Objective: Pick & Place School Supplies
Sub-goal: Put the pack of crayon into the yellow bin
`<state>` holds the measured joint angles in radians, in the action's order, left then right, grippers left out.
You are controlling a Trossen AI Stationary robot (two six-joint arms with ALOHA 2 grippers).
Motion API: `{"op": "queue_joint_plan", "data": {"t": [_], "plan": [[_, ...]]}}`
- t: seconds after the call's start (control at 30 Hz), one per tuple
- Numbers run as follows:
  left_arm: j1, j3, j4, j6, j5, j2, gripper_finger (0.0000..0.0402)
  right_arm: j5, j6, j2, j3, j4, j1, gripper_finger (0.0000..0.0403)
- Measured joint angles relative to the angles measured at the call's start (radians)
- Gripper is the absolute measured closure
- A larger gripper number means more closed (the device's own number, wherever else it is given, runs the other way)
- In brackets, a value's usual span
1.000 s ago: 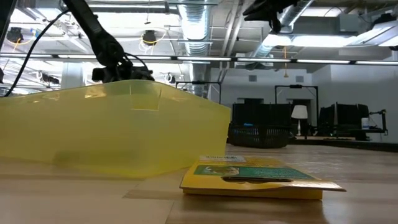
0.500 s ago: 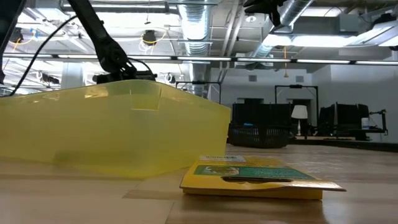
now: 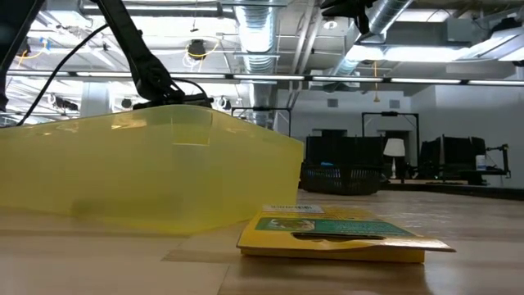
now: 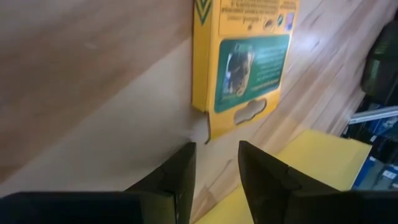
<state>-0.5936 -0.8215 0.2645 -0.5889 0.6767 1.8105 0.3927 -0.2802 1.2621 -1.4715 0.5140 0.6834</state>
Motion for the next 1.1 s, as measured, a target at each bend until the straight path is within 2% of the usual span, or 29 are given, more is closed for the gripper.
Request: {"op": "queue_joint_plan", "data": {"t": [0.53, 0.87, 1.1], "plan": [[-0.002, 0.001, -0.155, -0.133, -0.061, 0.002, 0.0284, 0.000, 0.017, 0.000, 0.000, 0.000, 0.000, 0.0335], [-0.001, 0.001, -0.158, -0.135, -0.006, 0.002, 0.0284, 0.000, 0.027, 0.000, 0.000, 0.000, 0.000, 0.0335], [0.000, 0.001, -0.162, -0.135, 0.010, 0.002, 0.0317, 0.000, 0.041, 0.000, 0.000, -0.002, 0.000, 0.0335]]}}
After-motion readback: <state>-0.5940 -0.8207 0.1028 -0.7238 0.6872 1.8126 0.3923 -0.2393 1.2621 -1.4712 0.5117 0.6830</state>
